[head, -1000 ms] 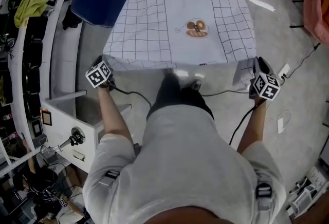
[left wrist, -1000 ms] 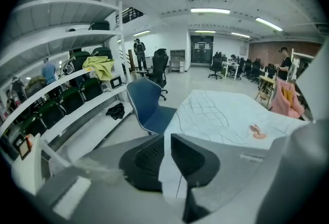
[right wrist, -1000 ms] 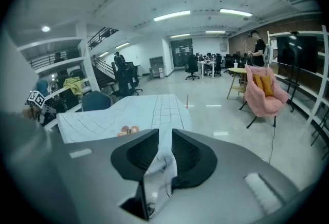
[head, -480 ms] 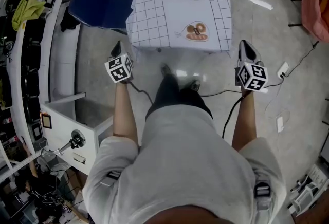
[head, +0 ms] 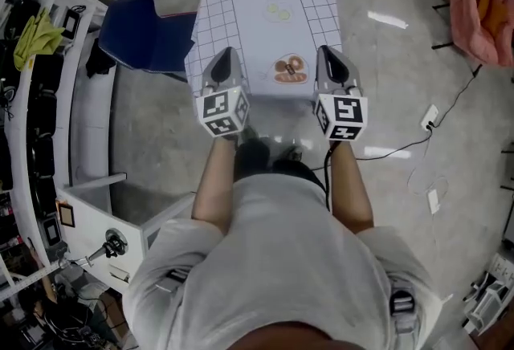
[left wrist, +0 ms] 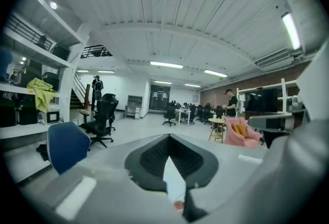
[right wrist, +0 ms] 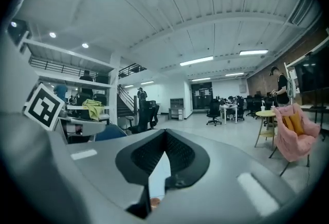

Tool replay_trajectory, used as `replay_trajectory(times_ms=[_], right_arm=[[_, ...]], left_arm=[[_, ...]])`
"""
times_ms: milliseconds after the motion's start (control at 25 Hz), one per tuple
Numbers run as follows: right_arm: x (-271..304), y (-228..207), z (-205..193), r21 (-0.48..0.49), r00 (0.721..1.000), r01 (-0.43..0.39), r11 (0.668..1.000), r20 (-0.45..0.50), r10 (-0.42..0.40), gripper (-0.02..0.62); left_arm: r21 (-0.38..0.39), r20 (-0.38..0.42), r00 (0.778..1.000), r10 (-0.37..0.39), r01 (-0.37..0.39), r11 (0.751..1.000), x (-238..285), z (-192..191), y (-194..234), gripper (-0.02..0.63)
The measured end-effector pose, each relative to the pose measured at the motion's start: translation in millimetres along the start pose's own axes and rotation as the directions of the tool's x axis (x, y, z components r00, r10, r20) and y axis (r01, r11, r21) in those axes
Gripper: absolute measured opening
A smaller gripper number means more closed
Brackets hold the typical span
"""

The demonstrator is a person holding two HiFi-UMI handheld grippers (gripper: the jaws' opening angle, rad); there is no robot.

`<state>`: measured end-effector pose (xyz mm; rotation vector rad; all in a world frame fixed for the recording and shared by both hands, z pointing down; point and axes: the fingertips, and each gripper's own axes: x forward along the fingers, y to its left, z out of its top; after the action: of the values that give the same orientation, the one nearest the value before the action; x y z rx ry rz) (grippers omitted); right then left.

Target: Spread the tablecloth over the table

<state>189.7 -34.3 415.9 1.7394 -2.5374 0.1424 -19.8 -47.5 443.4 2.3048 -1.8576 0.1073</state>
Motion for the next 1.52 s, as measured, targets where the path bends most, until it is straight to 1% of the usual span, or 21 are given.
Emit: replay_trajectory(times_ms=[120,200,240,400,600,840,960,1040,1160,1280,1520], right_arm=[[-10,3,19,-0.037,0.999,0.016,0.999,0.05,-0.014,0.006],[-17,-1,31,-0.048,0.996,0.044,0.998,0.084,-0.04,0.006],[-19,-3,36,-0.053,0.994,0.058,0.997,0.094,-0.052,0.006],[-34,-12,45,-0.068,0.99,0.095,0.993,0.109,-0.087,0.006],[-53,-26,57,-0.078,0.983,0.135,0.988,0.138,-0.124,0.006],[-62,-30,70,-0.083,0.977,0.15,0.985,0.165,-0.135,0.006],[-63,-26,72,-0.097,0.98,0.139,0.986,0.159,-0.122,0.006],[-63,-22,72,-0.104,0.982,0.128,0.986,0.155,-0.111,0.006],[-62,-20,73,-0.103,0.984,0.121,0.987,0.145,-0.105,0.006],[-60,-18,74,-0.104,0.984,0.119,0.987,0.142,-0.104,0.006],[-52,-11,77,-0.112,0.986,0.103,0.988,0.143,-0.087,0.006]], left_arm=[[0.048,0.059,0.996,-0.073,0.071,0.996,-1,18,-46,0.021],[0.081,0.101,0.987,-0.122,0.114,0.99,0,31,-73,0.021],[0.084,0.116,0.982,-0.148,0.139,0.987,0,37,-85,0.02],[0.085,0.139,0.959,-0.248,0.238,0.968,-2,53,-126,0.02],[0.122,0.15,0.936,-0.319,0.303,0.945,-3,64,-157,0.021],[0.161,0.146,0.918,-0.369,0.345,0.925,-5,73,-180,0.02],[0.183,0.143,0.915,-0.377,0.35,0.919,-6,72,-185,0.021],[0.182,0.143,0.911,-0.386,0.359,0.915,-7,73,-187,0.02],[0.164,0.138,0.908,-0.395,0.372,0.914,-10,76,-190,0.021],[0.17,0.142,0.907,-0.397,0.373,0.912,-12,78,-188,0.02],[0.161,0.157,0.912,-0.379,0.355,0.921,-12,83,-173,0.02]])
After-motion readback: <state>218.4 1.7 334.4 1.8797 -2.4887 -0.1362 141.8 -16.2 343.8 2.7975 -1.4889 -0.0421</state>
